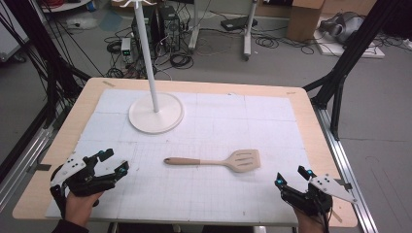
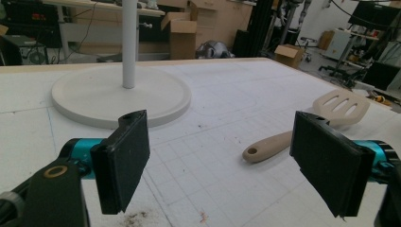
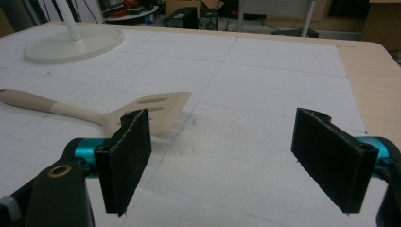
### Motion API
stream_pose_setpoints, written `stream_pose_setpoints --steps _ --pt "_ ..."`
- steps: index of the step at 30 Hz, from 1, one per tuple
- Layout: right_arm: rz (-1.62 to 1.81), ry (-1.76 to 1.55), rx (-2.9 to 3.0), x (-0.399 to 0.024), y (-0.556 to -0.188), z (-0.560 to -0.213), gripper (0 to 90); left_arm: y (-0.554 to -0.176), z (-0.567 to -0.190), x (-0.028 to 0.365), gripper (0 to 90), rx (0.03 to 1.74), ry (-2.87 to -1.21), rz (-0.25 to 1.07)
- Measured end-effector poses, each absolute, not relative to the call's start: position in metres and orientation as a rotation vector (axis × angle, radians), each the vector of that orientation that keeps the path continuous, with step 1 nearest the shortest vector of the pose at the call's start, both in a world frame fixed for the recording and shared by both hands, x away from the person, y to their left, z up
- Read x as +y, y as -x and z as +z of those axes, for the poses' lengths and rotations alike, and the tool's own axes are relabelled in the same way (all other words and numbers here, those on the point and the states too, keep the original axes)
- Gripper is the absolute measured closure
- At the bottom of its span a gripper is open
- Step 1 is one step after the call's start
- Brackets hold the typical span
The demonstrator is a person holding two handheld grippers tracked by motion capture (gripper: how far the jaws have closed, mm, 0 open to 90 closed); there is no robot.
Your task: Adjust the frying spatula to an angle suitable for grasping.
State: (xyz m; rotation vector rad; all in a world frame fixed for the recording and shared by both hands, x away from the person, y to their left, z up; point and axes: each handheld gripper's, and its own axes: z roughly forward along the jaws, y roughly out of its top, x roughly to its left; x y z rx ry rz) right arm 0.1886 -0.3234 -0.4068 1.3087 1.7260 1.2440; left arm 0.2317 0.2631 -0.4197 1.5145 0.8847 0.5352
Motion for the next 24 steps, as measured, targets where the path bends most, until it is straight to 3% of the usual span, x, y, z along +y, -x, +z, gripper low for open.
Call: stream_pose_setpoints --steps 7,12,14,15,16,17,18,19,21,22,23,24 --pt "1.273 -1.327 1.731 -0.324 -0.194 -0.411 20.2 -0.233 -0.42 0.262 22.2 0.897 -1.519 0.563" --pt "1.311 -1.33 1.749 -0.323 -0.196 -0.412 25.3 -0.231 -0.42 0.261 24.5 0.894 -1.52 0.574" --pt "1.317 -1.336 1.756 -0.321 -0.198 -0.412 30.4 -0.231 -0.42 0.262 24.8 0.888 -1.532 0.579" --pt "1.313 -1.326 1.774 -0.318 -0.203 -0.412 39.2 -0.23 -0.421 0.261 25.9 0.889 -1.533 0.576" --pt "1.313 -1.326 1.774 -0.318 -0.203 -0.412 39.2 -0.23 -0.421 0.262 25.9 0.886 -1.537 0.571" --pt "1.276 -1.336 1.802 -0.313 -0.211 -0.413 50.3 -0.23 -0.421 0.262 29.2 0.884 -1.543 0.558" --pt "1.276 -1.336 1.802 -0.313 -0.211 -0.413 50.3 -0.23 -0.421 0.262 30.6 0.884 -1.543 0.558" --pt "1.214 -1.346 1.864 -0.305 -0.221 -0.417 61.4 -0.23 -0.421 0.262 31.3 0.891 -1.549 0.557" --pt "1.169 -1.325 1.905 -0.299 -0.229 -0.418 70.1 -0.23 -0.421 0.262 34.6 0.902 -1.548 0.559" --pt "1.169 -1.325 1.905 -0.299 -0.229 -0.418 70.1 -0.23 -0.421 0.262 36.3 0.902 -1.548 0.559" --pt "1.141 -1.315 1.921 -0.293 -0.239 -0.418 78.3 -0.231 -0.421 0.262 39.7 0.901 -1.555 0.548" --pt "1.141 -1.315 1.921 -0.293 -0.239 -0.418 78.3 -0.231 -0.421 0.262 42.9 0.901 -1.555 0.548"
